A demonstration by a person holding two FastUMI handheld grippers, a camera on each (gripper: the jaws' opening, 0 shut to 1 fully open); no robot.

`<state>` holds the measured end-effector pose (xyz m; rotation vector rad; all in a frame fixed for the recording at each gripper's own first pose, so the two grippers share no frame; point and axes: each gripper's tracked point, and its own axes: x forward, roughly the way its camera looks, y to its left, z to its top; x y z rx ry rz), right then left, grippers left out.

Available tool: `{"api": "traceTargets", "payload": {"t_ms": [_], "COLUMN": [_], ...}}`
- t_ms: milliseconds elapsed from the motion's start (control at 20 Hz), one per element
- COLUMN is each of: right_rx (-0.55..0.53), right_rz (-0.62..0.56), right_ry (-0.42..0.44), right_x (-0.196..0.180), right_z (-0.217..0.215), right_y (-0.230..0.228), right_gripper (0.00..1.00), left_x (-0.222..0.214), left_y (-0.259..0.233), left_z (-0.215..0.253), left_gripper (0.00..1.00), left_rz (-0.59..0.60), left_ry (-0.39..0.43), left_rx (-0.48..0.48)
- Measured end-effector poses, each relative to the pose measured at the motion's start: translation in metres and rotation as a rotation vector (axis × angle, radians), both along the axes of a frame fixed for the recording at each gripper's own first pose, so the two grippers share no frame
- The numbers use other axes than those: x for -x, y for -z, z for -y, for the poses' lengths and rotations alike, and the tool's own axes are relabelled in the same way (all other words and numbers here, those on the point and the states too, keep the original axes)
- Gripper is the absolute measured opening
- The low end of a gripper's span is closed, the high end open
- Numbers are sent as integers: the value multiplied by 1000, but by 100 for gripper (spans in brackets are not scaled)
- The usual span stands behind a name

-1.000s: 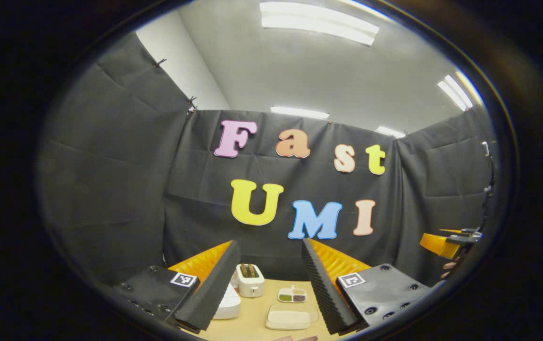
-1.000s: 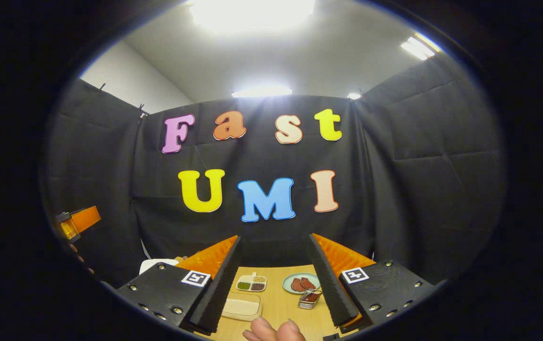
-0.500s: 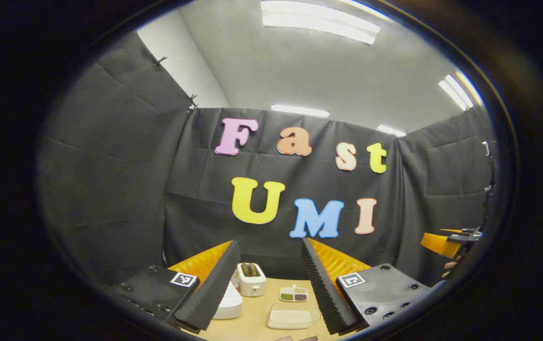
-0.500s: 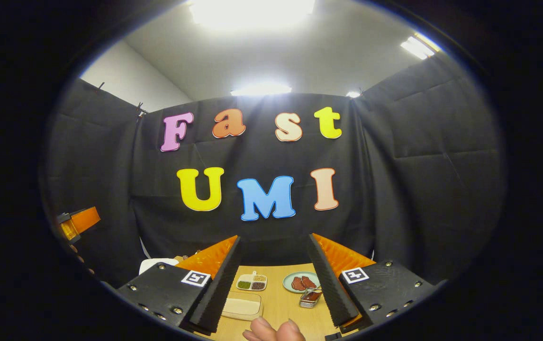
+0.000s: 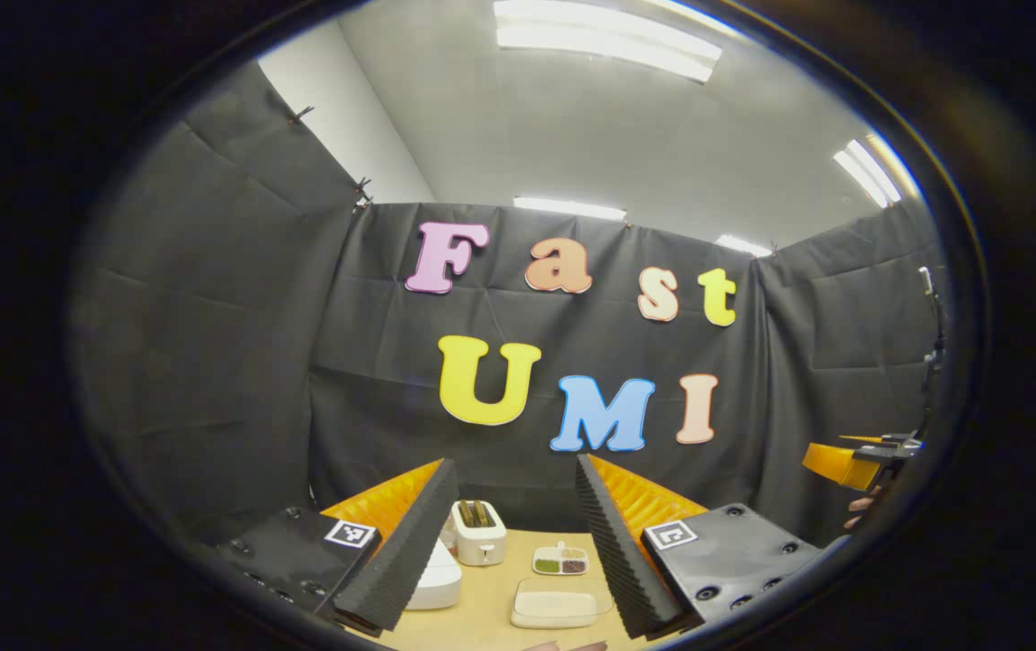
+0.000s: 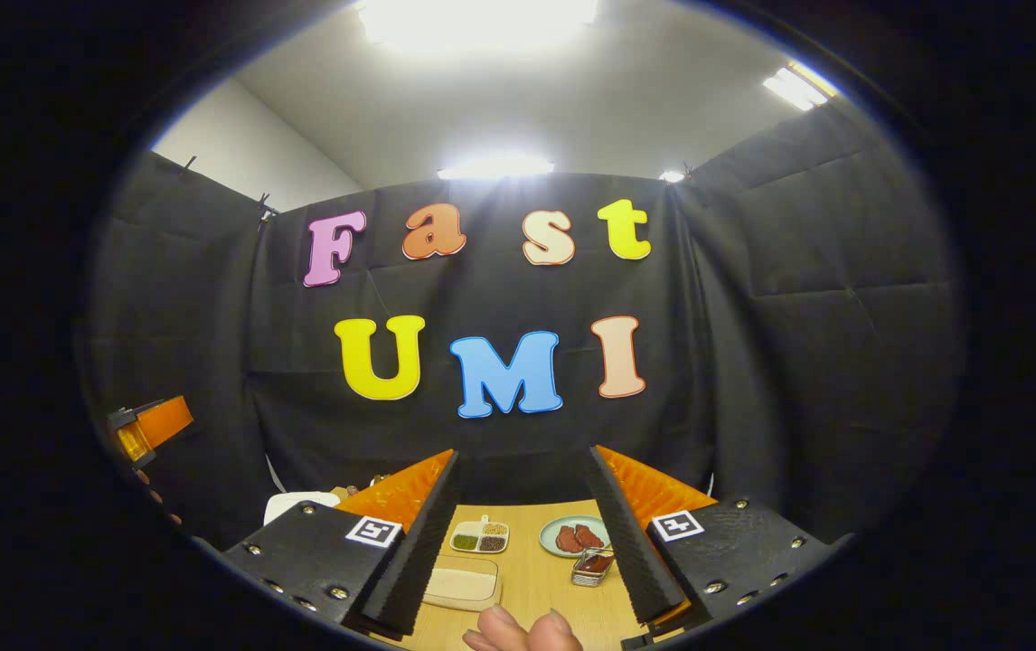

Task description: Close the left gripper, press the button to open the rice cooker; take a wooden spoon from the chopstick holder with the right hand, scoop a spoonful of rice and pour it into the rice cooker, then put the wooden spoon back into the chopstick holder.

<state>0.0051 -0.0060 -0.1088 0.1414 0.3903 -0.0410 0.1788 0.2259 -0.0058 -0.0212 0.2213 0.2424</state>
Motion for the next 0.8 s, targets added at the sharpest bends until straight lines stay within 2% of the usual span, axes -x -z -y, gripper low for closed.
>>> {"api": "traceTargets", "payload": {"t_ms": [250,300,500,650,700,750,800], "right_rx": [-13,-17,-34,-23,-9,2,8], "right_rz": [6,0,-17,-21,-22,-22,-19], "right_ry": [-1,-6,-22,-46,-54,-55,-55], "right_x": [-4,-5,-10,-11,-11,-10,-10], "right_z": [-2,-5,-18,-31,-35,-38,-41], "right_y": [0,3,10,14,15,15,15], "right_gripper": [86,86,85,86,86,86,86], "left_x": [-1,0,7,14,16,19,21], "left_y": [2,3,3,10,10,11,12], "left_z": [2,2,-4,-15,-21,-26,-31], "left_gripper": [87,93,86,87,99,99,87], "left_rz": [-12,-15,-14,-28,-31,-35,-35], "left_ry": [1,2,-7,-21,-28,-34,-38], "left_rx": [-1,-8,-30,-11,-14,-14,-12]}}
